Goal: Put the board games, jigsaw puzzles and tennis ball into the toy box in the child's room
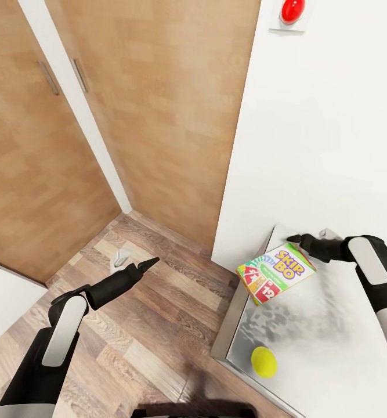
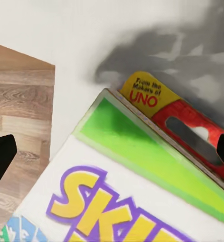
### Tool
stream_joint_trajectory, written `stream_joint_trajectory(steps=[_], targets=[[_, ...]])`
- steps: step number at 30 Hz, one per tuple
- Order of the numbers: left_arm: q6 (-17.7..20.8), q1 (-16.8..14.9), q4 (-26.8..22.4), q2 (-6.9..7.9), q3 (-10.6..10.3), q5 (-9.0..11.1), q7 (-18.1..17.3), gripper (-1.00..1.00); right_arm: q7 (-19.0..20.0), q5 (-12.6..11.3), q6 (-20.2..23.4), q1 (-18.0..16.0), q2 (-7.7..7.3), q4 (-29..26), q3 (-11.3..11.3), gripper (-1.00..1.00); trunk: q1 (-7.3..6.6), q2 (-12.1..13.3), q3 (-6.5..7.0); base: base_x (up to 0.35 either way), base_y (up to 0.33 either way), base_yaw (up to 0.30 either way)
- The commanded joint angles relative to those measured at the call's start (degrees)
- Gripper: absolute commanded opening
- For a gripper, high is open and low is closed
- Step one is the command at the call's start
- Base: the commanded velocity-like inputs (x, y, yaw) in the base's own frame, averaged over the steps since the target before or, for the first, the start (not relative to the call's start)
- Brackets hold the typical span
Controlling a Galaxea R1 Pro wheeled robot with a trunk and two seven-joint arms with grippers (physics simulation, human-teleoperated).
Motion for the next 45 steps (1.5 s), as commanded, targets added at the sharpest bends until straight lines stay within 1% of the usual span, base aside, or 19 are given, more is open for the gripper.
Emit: stream_joint_trajectory(steps=[1, 2, 5, 8, 11, 19, 25, 27, 28, 30, 33, 35, 36, 38, 39, 41, 42, 43, 45], targets=[[0.3, 0.0, 0.0, -0.01, 0.1, -0.1, -0.2, 1.0, -0.5, -0.6, -0.4, 0.9, -0.03, -1.6, -0.1, 1.0, 0.03, -0.1, -0.08, -0.006, 0.0, 0.0], [0.3, 0.0, 0.0, -0.01, 0.1, -0.1, -0.2, 1.0, -0.4, -0.5, -1.1, 1.9, -0.06, -3.0, -0.1, 1.0, 0.03, -0.1, -0.08, -0.005, 0.0, 0.0], [0.3, 0.0, 0.0, -0.01, 0.1, -0.1, -0.2, 1.0, -0.4, -0.5, -1.9, 2.7, -0.09, -4.5, -0.1, 1.0, 0.03, -0.1, -0.08, -0.004, 0.0, 0.0], [0.3, 0.0, 0.0, -0.01, 0.0, -0.1, -0.2, 1.0, -0.4, -0.5, -4.6, 4.6, -0.2, -8.3, -0.2, 1.0, 0.03, -0.1, -0.08, -0.003, 0.0, 0.0], [0.3, 0.0, 0.0, -0.01, 0.0, -0.1, -0.2, 1.0, -0.4, -0.4, -5.8, 5.5, -0.36, -10.3, -0.2, 1.0, 0.03, -0.1, -0.08, -0.002, 0.0, 0.0], [0.1, 0.0, 0.1, -0.01, 0.1, -0.2, -0.3, 1.0, -0.4, -0.4, -7.0, 6.6, -0.87, -13.3, -0.3, 1.0, 0.03, -0.1, -0.07, 0.0, 0.0, -0.002], [-1.1, 0.0, 2.0, 0.03, 0.1, -0.3, -0.4, 1.0, -0.7, -0.4, -7.3, 6.9, -1.04, -15.9, -0.3, 1.0, 0.03, -0.1, 0.09, 0.0, 0.0, -0.082], [-2.2, -0.2, 4.3, 0.03, 0.1, -0.2, -0.9, 1.0, -0.8, -0.4, -7.3, 7.0, -1.09, -17.0, -0.3, 1.0, 0.03, -0.1, 0.17, 0.0, 0.0, -0.148], [-2.2, -0.2, 4.3, 0.03, 0.1, -0.2, -0.9, 1.0, -0.8, -0.4, -7.3, 7.0, -1.09, -17.0, -0.3, 1.0, 0.03, -0.1, 0.22, 0.0, 0.0, -0.156], [-3.5, -0.5, 7.1, 0.03, 0.1, -0.3, -2.1, 1.0, -0.9, -0.4, -6.8, 7.1, -1.2, -17.7, -0.3, 1.0, 0.03, -0.1, 0.31, 0.0, 0.0, -0.175], [-4.3, -0.7, 8.7, 0.02, 0.1, -0.3, -3.0, 1.0, -0.9, -0.4, -6.3, 7.2, -1.26, -18.0, -0.3, 1.0, 0.03, -0.1, 0.47, 0.0, 0.0, -0.186], [-5.7, -1.4, 12.0, 0.01, 0.1, -0.4, -4.9, 1.0, -0.9, -0.5, -5.2, 7.2, -1.38, -18.4, -0.3, 1.0, 0.03, -0.1, 0.58, 0.0, 0.0, -0.199], [-5.7, -1.4, 12.0, 0.01, 0.1, -0.4, -4.9, 1.0, -0.9, -0.5, -5.2, 7.2, -1.38, -18.4, -0.3, 1.0, 0.03, -0.1, 0.63, 0.0, 0.0, -0.202], [-7.3, -2.2, 15.7, 0.03, 0.1, -0.5, -6.8, 1.0, -0.9, -0.5, -4.2, 7.2, -1.46, -18.6, -0.3, 1.0, 0.03, -0.1, 0.74, 0.0, 0.0, -0.209], [-7.3, -2.2, 15.7, 0.03, 0.1, -0.5, -6.8, 1.0, -0.9, -0.5, -4.2, 7.2, -1.46, -18.6, -0.3, 1.0, 0.03, -0.1, 0.8, 0.0, 0.0, -0.211], [-8.7, -3.1, 19.4, 0.0, 0.1, -0.6, -8.6, 1.0, -0.9, -0.5, -3.5, 7.2, -1.51, -18.8, -0.3, 1.0, 0.03, -0.1, 0.92, 0.0, 0.0, -0.217], [-8.7, -3.1, 19.4, 0.0, 0.1, -0.6, -8.6, 1.0, -0.9, -0.5, -3.5, 7.2, -1.51, -18.8, -0.3, 1.0, 0.03, -0.1, 0.97, 0.0, 0.0, -0.22], [-9.4, -3.5, 21.2, -0.02, 0.0, -0.6, -9.4, 1.0, -0.9, -0.5, -3.3, 7.2, -1.53, -18.8, -0.3, 1.0, 0.03, -0.1, 1.03, 0.0, 0.0, -0.225], [-10.1, -3.9, 22.9, -0.05, 0.0, -0.6, -10.0, 1.0, -0.9, -0.5, -3.1, 7.2, -1.55, -18.9, -0.3, 1.0, 0.03, -0.1, 1.14, 0.0, 0.0, -0.227]])
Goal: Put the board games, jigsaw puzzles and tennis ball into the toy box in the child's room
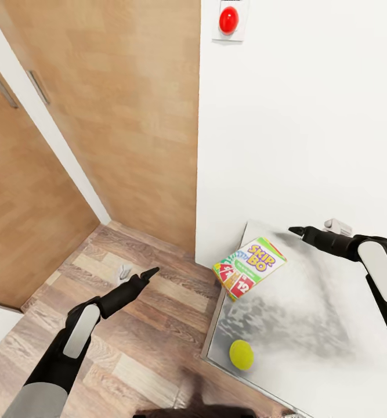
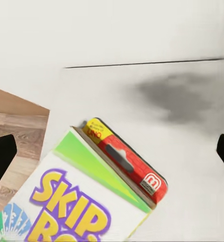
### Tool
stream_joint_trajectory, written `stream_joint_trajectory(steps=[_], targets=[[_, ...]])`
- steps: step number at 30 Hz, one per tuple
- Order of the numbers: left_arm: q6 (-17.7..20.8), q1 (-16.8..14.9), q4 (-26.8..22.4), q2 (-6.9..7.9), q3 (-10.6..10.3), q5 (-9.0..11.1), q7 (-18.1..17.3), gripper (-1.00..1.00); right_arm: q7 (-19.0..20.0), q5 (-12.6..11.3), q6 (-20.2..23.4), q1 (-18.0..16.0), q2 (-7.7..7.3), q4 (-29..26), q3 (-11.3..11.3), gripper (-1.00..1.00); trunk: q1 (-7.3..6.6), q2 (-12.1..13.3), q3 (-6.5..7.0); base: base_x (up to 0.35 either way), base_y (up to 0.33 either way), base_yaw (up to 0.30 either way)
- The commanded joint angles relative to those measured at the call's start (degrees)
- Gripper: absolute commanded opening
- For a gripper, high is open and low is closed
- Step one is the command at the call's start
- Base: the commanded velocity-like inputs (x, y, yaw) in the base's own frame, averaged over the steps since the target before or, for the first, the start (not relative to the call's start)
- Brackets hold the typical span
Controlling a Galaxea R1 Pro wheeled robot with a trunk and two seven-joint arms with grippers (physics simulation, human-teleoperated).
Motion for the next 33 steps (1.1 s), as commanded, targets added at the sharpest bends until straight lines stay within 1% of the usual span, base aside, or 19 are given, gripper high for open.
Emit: stream_joint_trajectory(steps=[1, 2, 4, 5, 7, 8, 10, 11, 12, 13, 15, 22, 33], targets=[[-0.2, -0.5, 1.7, -0.07, 0.0, 0.3, -0.6, 1.0, -0.5, -0.6, 0.4, -0.1, -0.01, -0.1, 0.0, 1.0, 0.03, -0.1, -0.03, 0.0, 0.0, -0.232], [-0.2, -0.5, 1.7, -0.07, 0.0, 0.3, -0.6, 1.0, -0.5, -0.6, 0.4, -0.1, -0.01, -0.1, 0.0, 1.0, 0.03, -0.1, 0.03, 0.0, 0.0, -0.232], [-1.9, -1.3, 5.3, -0.36, -0.3, 0.3, -1.4, 1.0, -0.5, -0.6, 0.6, -0.1, -0.02, -0.1, 0.0, 1.0, 0.03, -0.1, 0.14, 0.0, 0.0, -0.236], [-1.9, -1.3, 5.3, -0.36, -0.3, 0.3, -1.4, 1.0, -0.5, -0.6, 0.6, -0.1, -0.02, -0.1, 0.0, 1.0, 0.03, -0.1, 0.19, 0.0, 0.0, -0.238], [-3.9, -2.3, 9.0, -0.8, -0.8, 0.2, -1.9, 1.0, -0.5, -0.7, 0.8, -0.1, 0.0, -0.2, 0.0, 1.0, 0.03, -0.1, 0.3, 0.0, 0.0, -0.24], [-3.9, -2.3, 9.0, -0.8, -0.8, 0.2, -1.9, 1.0, -0.5, -0.7, 0.8, -0.1, 0.0, -0.2, 0.0, 1.0, 0.03, -0.1, 0.36, 0.0, 0.0, -0.241], [-5.7, -3.3, 12.5, -1.12, -1.2, 0.3, -2.4, 1.0, -0.5, -0.7, 0.9, -0.1, -0.01, -0.2, -0.1, 1.0, 0.03, -0.1, 0.46, 0.0, 0.0, -0.243], [-5.7, -3.3, 12.5, -1.12, -1.2, 0.3, -2.4, 1.0, -0.5, -0.7, 0.9, -0.1, -0.01, -0.2, -0.1, 1.0, 0.03, -0.1, 0.52, 0.0, 0.0, -0.243], [-6.4, -3.8, 14.0, -1.24, -1.3, 0.3, -2.7, 1.0, -0.5, -0.8, 0.9, -0.1, 0.0, -0.3, -0.1, 1.0, 0.03, -0.1, 0.57, 0.0, 0.0, -0.244], [-6.4, -3.8, 14.0, -1.24, -1.3, 0.3, -2.7, 1.0, -0.5, -0.8, 0.9, -0.1, 0.0, -0.3, -0.1, 1.0, 0.03, -0.1, 0.63, 0.0, 0.0, -0.244], [-7.5, -4.6, 16.5, -1.48, -1.6, 0.2, -3.6, 1.0, -0.5, -0.8, 1.0, -0.1, 0.01, -0.3, -0.1, 1.0, 0.03, -0.1, 0.73, 0.0, 0.0, -0.245], [-8.8, -5.4, 19.2, -1.73, -1.8, 0.2, -5.0, 1.0, -0.4, -0.9, 1.1, -0.1, 0.02, -0.6, -0.1, 1.0, 0.03, -0.1, 1.03, 0.0, 0.0, -0.193], [-10.5, -5.7, 20.8, -1.88, -2.1, 0.2, -6.0, 1.0, -0.4, -0.9, 1.0, -0.1, 0.06, -0.9, -0.1, 1.0, 0.03, -0.1, 1.17, 0.0, 0.0, -0.06]])
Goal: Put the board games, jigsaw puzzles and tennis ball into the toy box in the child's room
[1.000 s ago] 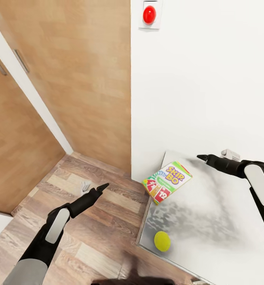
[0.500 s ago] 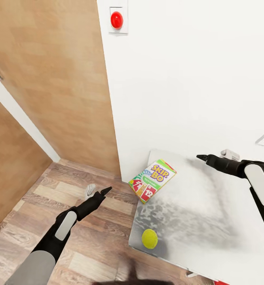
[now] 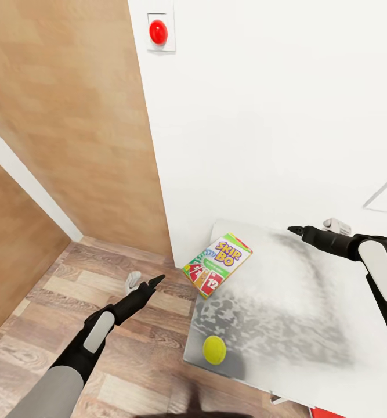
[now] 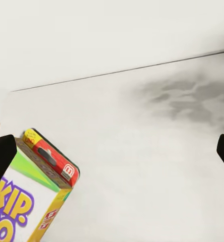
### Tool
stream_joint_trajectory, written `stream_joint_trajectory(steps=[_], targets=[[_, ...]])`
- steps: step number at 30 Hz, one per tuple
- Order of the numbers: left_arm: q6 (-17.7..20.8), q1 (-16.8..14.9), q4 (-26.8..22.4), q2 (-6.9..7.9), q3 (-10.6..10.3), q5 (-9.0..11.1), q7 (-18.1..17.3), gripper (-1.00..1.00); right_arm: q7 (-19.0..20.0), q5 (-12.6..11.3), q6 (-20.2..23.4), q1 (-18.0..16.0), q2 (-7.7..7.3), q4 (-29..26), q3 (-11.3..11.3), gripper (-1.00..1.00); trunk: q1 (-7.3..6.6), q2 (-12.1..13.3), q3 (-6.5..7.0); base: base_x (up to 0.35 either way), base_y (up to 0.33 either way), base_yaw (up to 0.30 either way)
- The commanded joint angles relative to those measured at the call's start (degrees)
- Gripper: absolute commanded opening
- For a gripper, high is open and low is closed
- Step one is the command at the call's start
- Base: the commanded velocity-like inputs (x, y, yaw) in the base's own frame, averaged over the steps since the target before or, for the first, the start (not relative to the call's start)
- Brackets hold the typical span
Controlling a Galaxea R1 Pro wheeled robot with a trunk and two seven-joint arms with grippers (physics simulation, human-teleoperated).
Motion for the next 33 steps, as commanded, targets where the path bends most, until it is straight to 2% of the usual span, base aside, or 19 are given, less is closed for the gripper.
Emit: stream_joint_trajectory(steps=[1, 12, 33], targets=[[0.5, 0.0, 0.0, 0.0, 0.1, 0.5, 0.0, 1.0, -0.5, -0.6, 0.2, 0.0, -0.01, -0.1, 0.0, 1.0, 0.03, -0.1, -0.08, 0.0, 0.0, -0.027], [-0.4, -0.1, 0.4, -0.09, -1.9, 0.4, -1.6, 1.0, -0.5, -0.7, 0.2, 0.0, 0.03, -0.2, 0.0, 1.0, 0.03, -0.1, -0.05, 0.0, 0.0, -0.012], [-0.6, -0.2, 0.5, -0.16, -2.5, 0.4, -2.1, 1.0, -0.6, -0.8, 0.3, 0.0, 0.12, -1.7, 0.1, 1.0, 0.03, -0.1, -0.05, 0.0, 0.0, -0.033]])
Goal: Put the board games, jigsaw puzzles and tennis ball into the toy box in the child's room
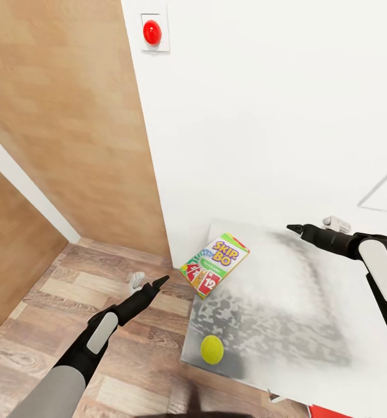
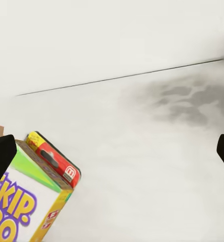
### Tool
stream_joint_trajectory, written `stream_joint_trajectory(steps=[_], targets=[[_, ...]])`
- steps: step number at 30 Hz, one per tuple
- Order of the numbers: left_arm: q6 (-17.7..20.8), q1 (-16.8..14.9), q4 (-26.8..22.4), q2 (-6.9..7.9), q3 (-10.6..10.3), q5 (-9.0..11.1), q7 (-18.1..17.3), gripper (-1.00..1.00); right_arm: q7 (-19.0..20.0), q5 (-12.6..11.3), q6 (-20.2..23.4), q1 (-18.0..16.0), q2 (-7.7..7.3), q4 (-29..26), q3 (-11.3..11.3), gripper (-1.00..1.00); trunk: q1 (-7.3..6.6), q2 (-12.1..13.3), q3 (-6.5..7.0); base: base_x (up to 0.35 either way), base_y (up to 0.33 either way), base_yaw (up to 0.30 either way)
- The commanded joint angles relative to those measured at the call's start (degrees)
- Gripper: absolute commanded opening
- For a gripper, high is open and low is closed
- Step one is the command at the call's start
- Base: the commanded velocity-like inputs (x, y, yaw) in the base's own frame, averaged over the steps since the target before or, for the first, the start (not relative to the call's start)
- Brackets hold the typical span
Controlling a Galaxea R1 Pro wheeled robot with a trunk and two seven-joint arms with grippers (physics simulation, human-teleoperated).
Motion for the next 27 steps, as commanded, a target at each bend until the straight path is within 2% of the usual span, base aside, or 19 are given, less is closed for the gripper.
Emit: stream_joint_trajectory(steps=[1, 13, 21, 27], targets=[[0.4, 0.0, 0.0, 0.05, -0.1, 0.6, 0.1, 1.0, -0.6, -0.6, 0.2, -0.1, -0.01, 0.0, 0.0, 1.0, 0.03, -0.1, -0.09, 0.0, 0.0, -0.143], [0.5, -0.2, 0.0, -0.49, -0.3, 0.7, -0.4, 1.0, -0.6, -0.6, 0.2, -0.1, 0.15, -0.6, 0.1, 1.0, 0.03, -0.1, -0.09, 0.0, 0.0, -0.187], [0.5, -0.3, -0.1, -0.78, -0.4, 0.7, -0.8, 1.0, -0.6, -0.6, 0.2, 0.0, 0.17, -1.3, 0.1, 1.0, 0.03, -0.1, -0.09, 0.0, 0.0, -0.066], [0.5, -0.5, -0.2, -0.88, -1.8, 0.7, -1.3, 1.0, -0.6, -0.6, 0.2, 0.0, 0.18, -1.5, 0.1, 1.0, 0.03, -0.1, -0.09, 0.0, 0.0, -0.024]])
